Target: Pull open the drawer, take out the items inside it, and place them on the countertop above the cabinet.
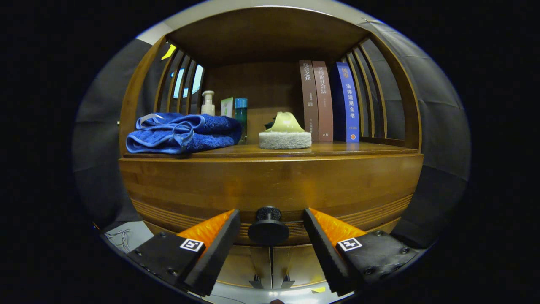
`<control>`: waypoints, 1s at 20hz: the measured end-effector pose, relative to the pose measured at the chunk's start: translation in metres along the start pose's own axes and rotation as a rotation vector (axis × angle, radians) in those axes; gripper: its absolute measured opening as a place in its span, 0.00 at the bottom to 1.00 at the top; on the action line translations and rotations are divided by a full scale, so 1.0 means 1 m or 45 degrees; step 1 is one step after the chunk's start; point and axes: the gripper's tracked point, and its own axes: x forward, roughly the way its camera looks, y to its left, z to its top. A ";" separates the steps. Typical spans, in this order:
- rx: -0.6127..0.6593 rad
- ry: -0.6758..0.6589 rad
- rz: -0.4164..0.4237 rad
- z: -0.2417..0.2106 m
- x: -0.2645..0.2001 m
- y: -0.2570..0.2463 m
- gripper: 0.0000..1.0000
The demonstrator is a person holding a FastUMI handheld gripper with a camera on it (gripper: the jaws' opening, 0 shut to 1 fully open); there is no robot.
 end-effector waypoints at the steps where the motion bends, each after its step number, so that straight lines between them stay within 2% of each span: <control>1: 0.007 0.011 0.000 -0.002 -0.002 0.001 0.99; 5: -0.035 0.033 -0.013 -0.003 -0.006 -0.002 0.99; 9: -0.043 -0.010 -0.001 0.016 -0.032 0.000 0.99; 15: -0.034 -0.027 0.041 0.062 -0.077 0.009 0.99; 20: 0.002 -0.073 0.081 0.121 -0.110 0.012 0.99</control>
